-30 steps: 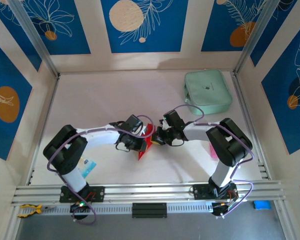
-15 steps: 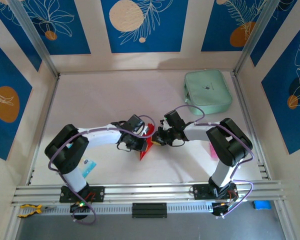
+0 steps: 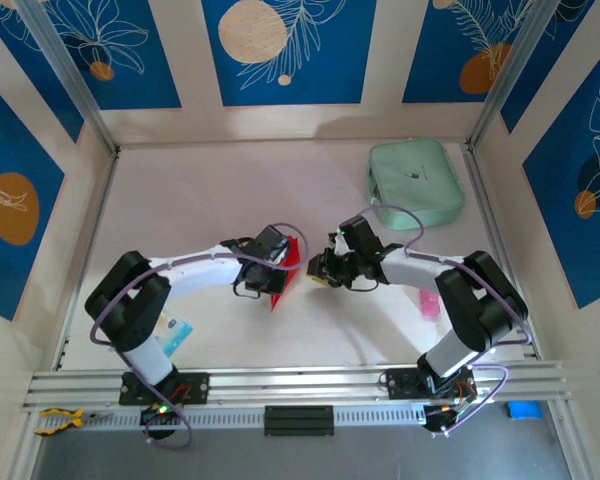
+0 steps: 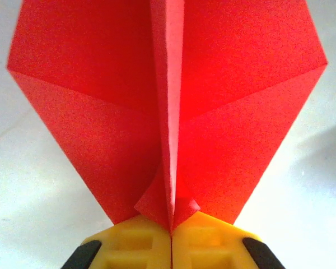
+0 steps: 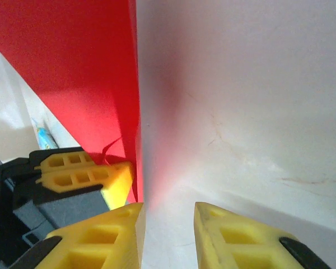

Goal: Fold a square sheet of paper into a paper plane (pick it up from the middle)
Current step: Move a paper plane to the center of the table.

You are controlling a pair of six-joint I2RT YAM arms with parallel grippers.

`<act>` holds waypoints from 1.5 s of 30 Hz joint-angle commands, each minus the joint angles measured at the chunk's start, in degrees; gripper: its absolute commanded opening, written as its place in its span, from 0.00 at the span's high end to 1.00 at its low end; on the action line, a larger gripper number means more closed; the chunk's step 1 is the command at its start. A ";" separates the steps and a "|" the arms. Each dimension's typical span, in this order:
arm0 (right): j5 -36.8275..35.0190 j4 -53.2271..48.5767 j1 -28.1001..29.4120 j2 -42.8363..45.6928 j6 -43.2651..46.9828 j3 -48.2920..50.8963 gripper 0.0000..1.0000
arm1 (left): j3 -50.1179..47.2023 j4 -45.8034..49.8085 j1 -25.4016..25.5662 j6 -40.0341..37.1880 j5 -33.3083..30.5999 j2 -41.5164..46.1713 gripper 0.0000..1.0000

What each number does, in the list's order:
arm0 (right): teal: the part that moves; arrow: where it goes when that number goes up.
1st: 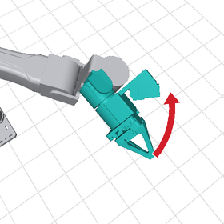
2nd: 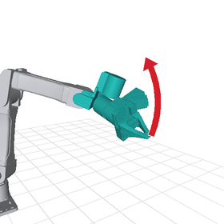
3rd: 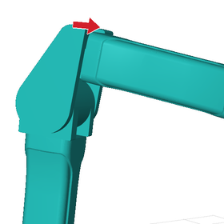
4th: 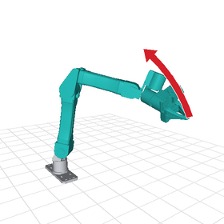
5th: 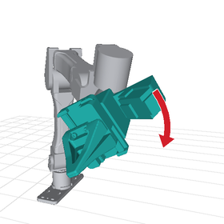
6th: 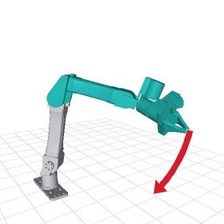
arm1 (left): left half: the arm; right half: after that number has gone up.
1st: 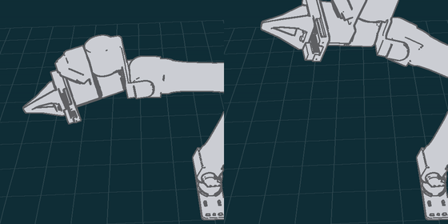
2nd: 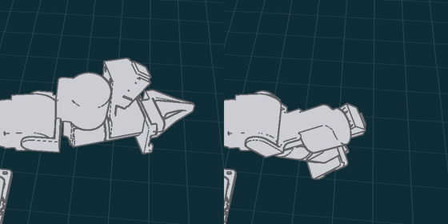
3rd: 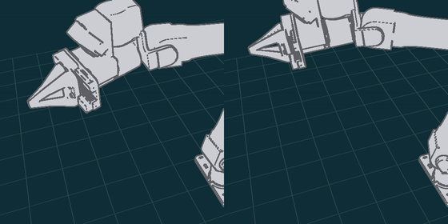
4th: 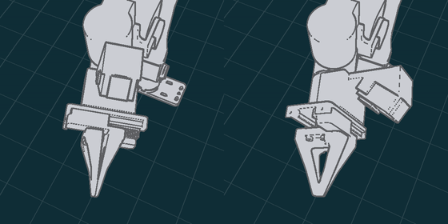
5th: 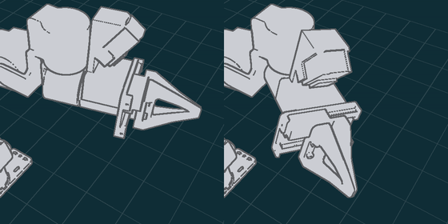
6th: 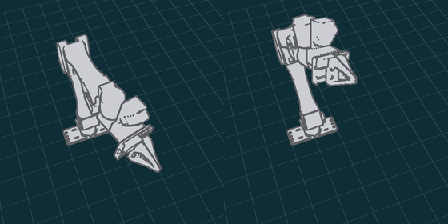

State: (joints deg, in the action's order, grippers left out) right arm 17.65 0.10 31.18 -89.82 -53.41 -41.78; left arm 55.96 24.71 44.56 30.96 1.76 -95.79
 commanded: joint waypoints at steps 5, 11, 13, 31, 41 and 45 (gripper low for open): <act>-0.51 -3.09 -1.90 3.68 0.88 2.93 0.69 | 4.48 5.88 0.54 4.94 -4.66 -3.54 0.91; -0.34 -2.73 -2.50 4.70 0.76 3.81 0.69 | 5.17 6.71 0.74 5.72 -5.56 -3.97 0.88; -0.20 -2.72 -2.69 4.79 0.85 4.05 0.69 | 5.21 6.85 0.71 5.78 -5.63 -3.97 0.88; 0.04 -1.55 -3.30 5.30 0.37 5.64 0.69 | 6.06 7.48 1.31 6.00 -5.24 -5.81 0.82; -0.10 -1.65 -3.51 6.10 0.25 6.31 0.69 | 5.95 7.51 1.37 5.79 -5.06 -7.21 0.80; -0.07 -1.85 -3.60 6.54 0.34 6.32 0.69 | 5.26 7.39 1.42 6.93 -4.95 -8.16 0.78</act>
State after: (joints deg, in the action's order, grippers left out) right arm 16.95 -0.91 27.99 -84.79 -53.45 -36.10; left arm 60.84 30.52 45.36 36.42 -2.68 -101.78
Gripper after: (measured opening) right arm 0.309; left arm 0.218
